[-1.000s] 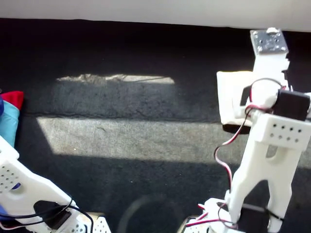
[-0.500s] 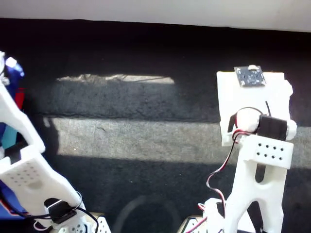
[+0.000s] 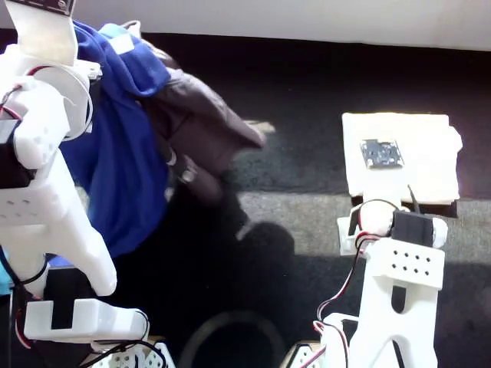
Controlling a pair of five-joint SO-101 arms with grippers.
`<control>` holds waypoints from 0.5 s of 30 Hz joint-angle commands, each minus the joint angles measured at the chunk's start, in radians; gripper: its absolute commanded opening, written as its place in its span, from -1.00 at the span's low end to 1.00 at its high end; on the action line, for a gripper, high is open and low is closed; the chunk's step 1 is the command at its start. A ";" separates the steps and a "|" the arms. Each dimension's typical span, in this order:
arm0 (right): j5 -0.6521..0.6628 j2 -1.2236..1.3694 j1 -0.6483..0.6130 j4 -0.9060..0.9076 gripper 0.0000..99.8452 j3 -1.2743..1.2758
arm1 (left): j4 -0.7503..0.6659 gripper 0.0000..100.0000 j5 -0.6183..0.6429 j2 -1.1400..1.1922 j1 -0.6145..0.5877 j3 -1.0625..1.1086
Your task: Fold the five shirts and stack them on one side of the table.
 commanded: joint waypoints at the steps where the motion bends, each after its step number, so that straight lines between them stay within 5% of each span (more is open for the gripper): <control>1: 0.005 -0.033 -0.002 -0.012 -0.53 -0.004 | 0.002 -0.98 -0.002 -0.038 0.010 -0.035; 7: 0.005 -0.033 -0.002 -0.010 -0.53 -0.005 | 0.002 -0.98 -0.008 -0.038 -0.104 -0.033; 15: 0.005 -0.033 -0.002 -0.008 -0.53 -0.005 | -0.127 -0.98 -0.074 -0.038 -0.579 0.163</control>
